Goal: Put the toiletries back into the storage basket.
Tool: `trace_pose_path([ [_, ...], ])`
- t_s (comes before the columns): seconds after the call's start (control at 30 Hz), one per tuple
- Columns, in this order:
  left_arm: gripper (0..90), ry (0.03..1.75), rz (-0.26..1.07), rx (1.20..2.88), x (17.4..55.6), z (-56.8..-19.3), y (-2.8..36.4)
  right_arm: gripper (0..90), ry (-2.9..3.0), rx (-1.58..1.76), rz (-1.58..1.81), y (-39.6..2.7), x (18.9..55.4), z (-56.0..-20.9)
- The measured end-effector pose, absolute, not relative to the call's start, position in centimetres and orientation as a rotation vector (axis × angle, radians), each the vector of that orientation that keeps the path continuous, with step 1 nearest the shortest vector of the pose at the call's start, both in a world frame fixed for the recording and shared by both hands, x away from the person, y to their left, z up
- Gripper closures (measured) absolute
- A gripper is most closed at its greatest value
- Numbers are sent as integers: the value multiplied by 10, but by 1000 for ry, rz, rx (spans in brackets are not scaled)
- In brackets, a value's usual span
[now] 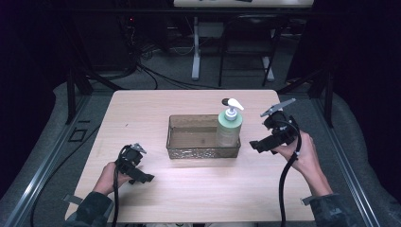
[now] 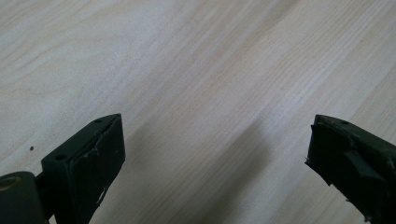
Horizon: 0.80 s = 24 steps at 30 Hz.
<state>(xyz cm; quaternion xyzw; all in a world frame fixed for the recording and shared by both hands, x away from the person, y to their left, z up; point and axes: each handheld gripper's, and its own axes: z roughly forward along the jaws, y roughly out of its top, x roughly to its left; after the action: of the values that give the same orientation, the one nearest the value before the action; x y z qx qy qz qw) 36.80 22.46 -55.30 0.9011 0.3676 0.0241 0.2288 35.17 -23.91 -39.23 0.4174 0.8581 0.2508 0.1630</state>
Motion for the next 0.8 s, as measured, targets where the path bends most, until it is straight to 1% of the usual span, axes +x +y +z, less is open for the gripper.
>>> trace_pose_path([
  [0.2,40,1009,64,2482,367,-553,224,0,2424,1251,741,-253,340,-424],
  [0.4,39,1006,59,2486,368,-554,224,0,2396,1328,739,-271,333,-463],
  [0.63,37,998,47,2505,371,-557,220,0,2356,1404,722,-293,332,-507],
  [0.7,37,994,41,2503,372,-558,218,0,2378,1416,657,-297,331,-521],
  [0.8,36,993,35,2509,373,-559,218,0,2391,1474,637,-305,333,-534],
])
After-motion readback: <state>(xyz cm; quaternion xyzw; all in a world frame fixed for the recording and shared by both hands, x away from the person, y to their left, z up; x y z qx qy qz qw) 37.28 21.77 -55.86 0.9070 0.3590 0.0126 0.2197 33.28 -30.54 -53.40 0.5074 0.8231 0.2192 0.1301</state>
